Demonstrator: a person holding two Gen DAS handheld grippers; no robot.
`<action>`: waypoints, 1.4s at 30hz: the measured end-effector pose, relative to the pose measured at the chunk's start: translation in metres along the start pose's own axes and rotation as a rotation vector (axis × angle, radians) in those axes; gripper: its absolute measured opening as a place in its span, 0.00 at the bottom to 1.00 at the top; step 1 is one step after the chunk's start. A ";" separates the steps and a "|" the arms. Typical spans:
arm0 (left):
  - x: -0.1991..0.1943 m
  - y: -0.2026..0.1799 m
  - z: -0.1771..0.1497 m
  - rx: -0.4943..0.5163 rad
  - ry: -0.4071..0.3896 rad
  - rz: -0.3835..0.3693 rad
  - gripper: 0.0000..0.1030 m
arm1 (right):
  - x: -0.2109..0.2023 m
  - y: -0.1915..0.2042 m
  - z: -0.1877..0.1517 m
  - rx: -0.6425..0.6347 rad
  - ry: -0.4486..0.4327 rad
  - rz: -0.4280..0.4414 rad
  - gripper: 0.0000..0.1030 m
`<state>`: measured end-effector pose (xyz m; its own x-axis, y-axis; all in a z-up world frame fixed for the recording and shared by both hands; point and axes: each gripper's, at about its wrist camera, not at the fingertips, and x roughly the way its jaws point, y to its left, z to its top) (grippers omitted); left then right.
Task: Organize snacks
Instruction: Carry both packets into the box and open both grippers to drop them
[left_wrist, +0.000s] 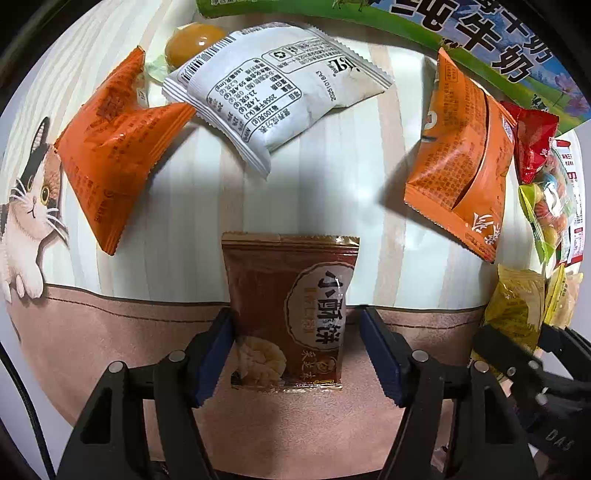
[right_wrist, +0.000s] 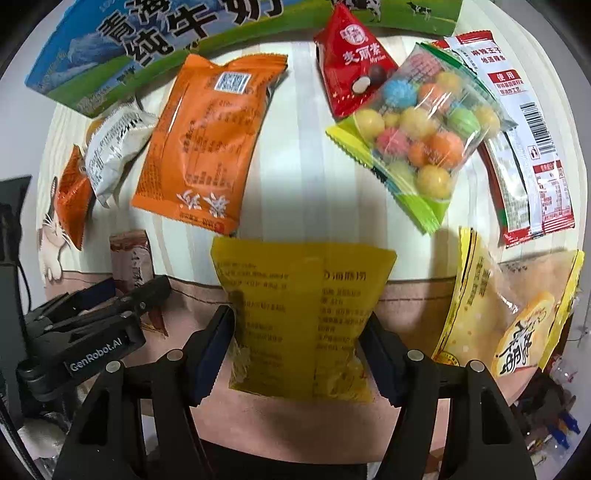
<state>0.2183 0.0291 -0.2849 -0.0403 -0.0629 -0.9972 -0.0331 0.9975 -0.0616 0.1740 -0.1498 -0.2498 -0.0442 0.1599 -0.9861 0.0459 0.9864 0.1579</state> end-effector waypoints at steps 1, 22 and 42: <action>-0.002 -0.002 -0.002 -0.001 -0.014 0.001 0.52 | 0.002 0.005 -0.002 -0.006 -0.003 -0.011 0.68; -0.255 -0.040 0.073 0.105 -0.354 -0.213 0.52 | -0.206 0.026 0.046 -0.070 -0.400 0.203 0.44; -0.109 -0.003 0.249 -0.033 0.105 -0.133 0.52 | -0.094 0.059 0.238 -0.128 -0.088 0.129 0.44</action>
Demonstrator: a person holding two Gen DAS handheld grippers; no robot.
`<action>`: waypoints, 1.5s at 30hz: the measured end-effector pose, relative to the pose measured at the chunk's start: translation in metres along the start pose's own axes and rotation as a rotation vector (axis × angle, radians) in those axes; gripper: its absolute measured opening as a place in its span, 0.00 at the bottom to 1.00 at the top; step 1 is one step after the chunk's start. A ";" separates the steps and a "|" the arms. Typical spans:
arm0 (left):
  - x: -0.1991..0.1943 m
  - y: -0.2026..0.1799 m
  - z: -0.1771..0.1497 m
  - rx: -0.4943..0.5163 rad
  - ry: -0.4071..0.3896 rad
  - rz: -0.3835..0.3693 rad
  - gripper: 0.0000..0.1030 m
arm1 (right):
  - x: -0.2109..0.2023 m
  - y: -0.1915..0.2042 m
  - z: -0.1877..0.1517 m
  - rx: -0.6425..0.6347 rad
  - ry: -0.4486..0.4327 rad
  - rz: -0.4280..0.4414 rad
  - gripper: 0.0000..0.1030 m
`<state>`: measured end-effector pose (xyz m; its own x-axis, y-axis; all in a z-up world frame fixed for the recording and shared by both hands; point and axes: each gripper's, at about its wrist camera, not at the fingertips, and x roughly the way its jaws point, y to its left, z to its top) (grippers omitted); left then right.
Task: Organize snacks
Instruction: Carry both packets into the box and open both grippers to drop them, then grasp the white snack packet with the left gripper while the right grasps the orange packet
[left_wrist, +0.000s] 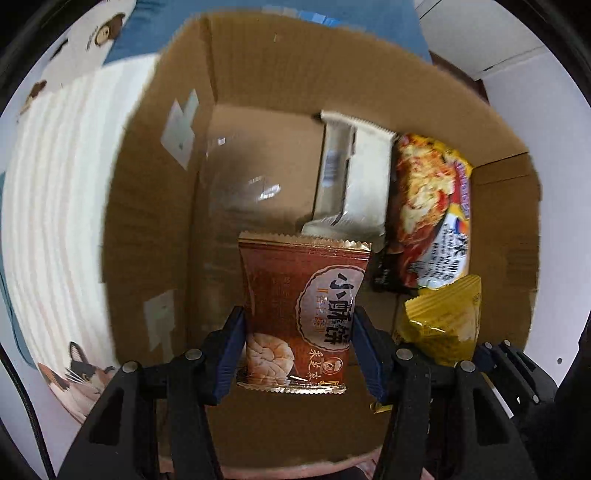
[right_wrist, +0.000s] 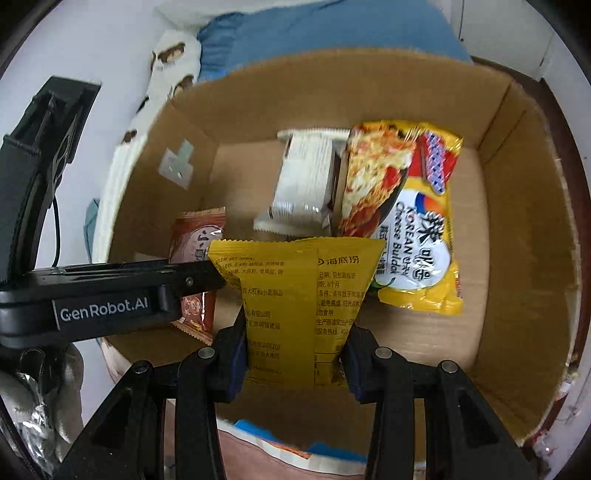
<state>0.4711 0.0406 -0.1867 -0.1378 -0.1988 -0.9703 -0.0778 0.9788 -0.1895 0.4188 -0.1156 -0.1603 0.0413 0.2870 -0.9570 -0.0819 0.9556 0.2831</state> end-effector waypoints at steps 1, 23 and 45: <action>0.005 0.001 -0.001 -0.004 0.010 0.000 0.52 | 0.005 -0.001 0.000 -0.001 0.016 0.004 0.44; 0.004 -0.006 -0.038 0.012 -0.031 0.018 0.86 | 0.012 -0.018 0.002 0.057 0.083 -0.095 0.94; -0.152 -0.003 -0.120 0.043 -0.509 -0.018 0.86 | -0.145 0.006 -0.063 0.107 -0.356 -0.063 0.94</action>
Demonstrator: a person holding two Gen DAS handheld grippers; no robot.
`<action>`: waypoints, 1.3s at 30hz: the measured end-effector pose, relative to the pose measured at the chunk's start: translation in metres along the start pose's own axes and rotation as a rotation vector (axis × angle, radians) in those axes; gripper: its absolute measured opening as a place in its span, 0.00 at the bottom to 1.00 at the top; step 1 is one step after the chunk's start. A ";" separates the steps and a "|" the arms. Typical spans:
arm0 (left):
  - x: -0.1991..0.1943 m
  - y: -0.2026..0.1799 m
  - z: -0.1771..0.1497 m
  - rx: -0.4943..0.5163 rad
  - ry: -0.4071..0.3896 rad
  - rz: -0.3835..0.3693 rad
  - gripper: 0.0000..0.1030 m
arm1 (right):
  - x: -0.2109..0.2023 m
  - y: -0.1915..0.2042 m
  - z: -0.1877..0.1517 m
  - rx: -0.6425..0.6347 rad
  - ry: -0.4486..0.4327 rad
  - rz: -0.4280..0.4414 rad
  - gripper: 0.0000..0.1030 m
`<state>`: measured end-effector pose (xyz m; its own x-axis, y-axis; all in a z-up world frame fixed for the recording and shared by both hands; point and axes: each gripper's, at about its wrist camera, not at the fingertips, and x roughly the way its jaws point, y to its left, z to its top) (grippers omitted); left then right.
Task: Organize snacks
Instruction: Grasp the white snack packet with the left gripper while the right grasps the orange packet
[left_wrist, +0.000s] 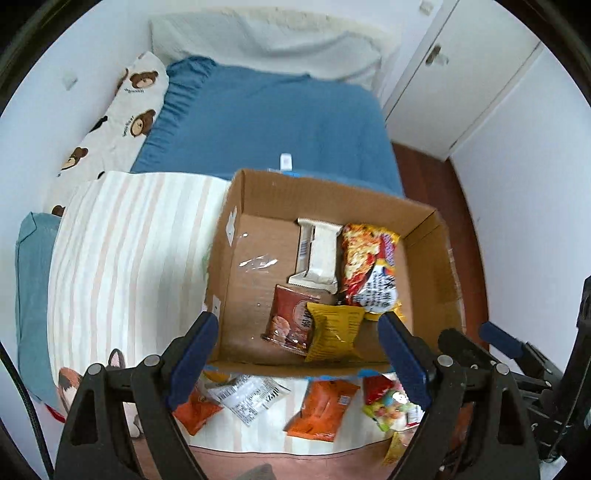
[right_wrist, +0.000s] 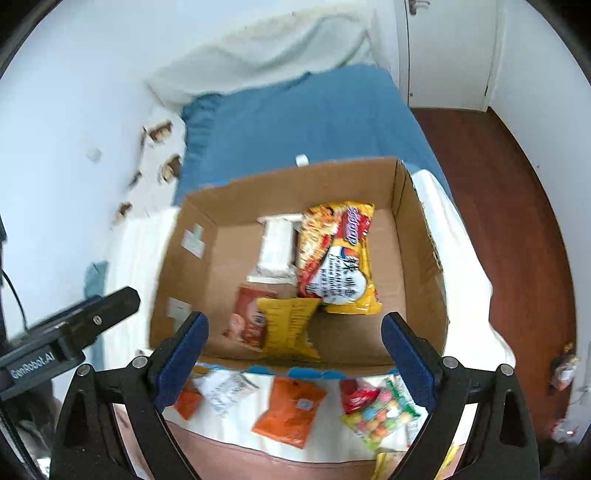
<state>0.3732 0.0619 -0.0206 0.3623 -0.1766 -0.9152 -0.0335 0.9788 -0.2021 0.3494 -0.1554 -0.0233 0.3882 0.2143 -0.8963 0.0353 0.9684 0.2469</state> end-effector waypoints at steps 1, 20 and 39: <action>-0.007 0.002 -0.006 0.002 -0.017 0.000 0.86 | -0.008 0.001 -0.004 0.003 -0.013 0.009 0.94; 0.187 0.001 -0.144 0.656 0.315 0.303 0.86 | 0.071 -0.044 -0.155 0.146 0.180 0.049 0.93; 0.183 0.094 -0.177 -0.114 0.458 0.073 0.48 | 0.173 0.011 -0.160 0.036 0.247 -0.107 0.69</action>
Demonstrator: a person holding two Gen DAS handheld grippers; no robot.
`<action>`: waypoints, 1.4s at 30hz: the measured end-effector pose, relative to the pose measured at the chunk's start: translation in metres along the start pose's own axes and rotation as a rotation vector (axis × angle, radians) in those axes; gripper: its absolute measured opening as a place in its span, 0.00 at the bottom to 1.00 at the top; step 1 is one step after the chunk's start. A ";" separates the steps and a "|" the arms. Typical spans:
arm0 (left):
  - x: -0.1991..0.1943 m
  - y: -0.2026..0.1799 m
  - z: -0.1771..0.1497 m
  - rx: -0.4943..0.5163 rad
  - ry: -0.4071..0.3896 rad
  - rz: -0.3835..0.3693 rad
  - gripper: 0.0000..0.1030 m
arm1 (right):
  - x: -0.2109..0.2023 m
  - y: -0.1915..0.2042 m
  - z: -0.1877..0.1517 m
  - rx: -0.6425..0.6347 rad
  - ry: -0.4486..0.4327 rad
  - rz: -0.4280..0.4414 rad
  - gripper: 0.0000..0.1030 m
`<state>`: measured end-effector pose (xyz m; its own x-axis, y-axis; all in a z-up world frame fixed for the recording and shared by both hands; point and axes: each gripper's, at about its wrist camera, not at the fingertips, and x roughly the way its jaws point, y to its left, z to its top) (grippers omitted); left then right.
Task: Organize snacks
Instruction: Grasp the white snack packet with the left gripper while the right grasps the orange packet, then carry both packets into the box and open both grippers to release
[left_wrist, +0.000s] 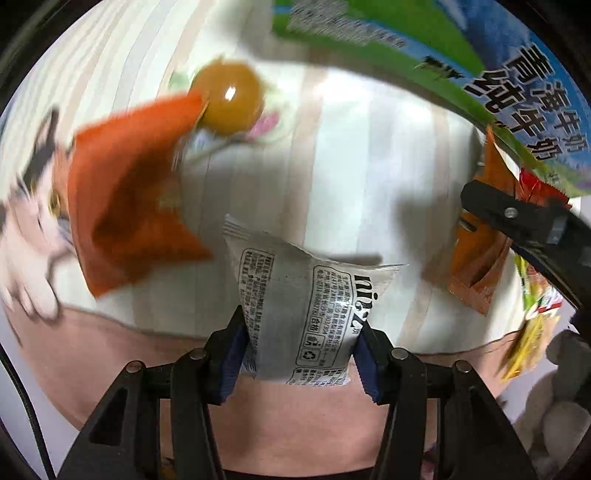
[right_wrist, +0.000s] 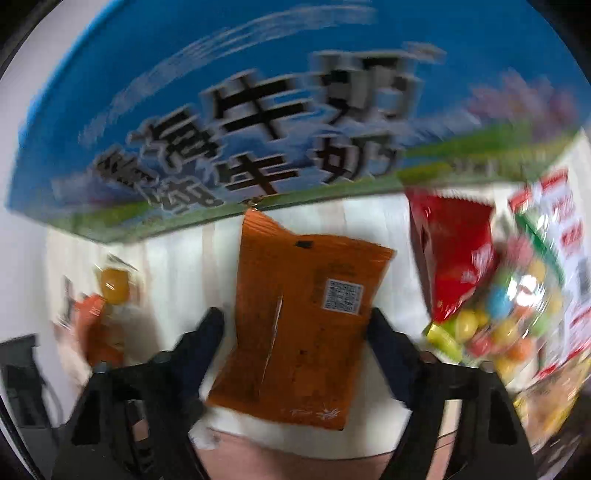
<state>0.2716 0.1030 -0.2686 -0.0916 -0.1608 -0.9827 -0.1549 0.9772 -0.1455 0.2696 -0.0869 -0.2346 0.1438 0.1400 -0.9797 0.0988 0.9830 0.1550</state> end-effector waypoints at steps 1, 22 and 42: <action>0.000 0.001 -0.001 -0.004 0.001 -0.006 0.48 | -0.001 0.003 -0.002 -0.034 -0.005 -0.012 0.67; 0.041 -0.066 -0.022 0.131 -0.014 0.079 0.64 | -0.010 -0.050 -0.085 -0.084 0.143 -0.048 0.76; -0.034 -0.075 -0.053 0.213 -0.168 0.059 0.42 | -0.048 -0.049 -0.112 -0.048 0.011 -0.028 0.57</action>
<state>0.2340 0.0282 -0.2182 0.0726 -0.0947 -0.9929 0.0583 0.9942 -0.0906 0.1471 -0.1286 -0.2094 0.1307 0.1131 -0.9849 0.0550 0.9911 0.1212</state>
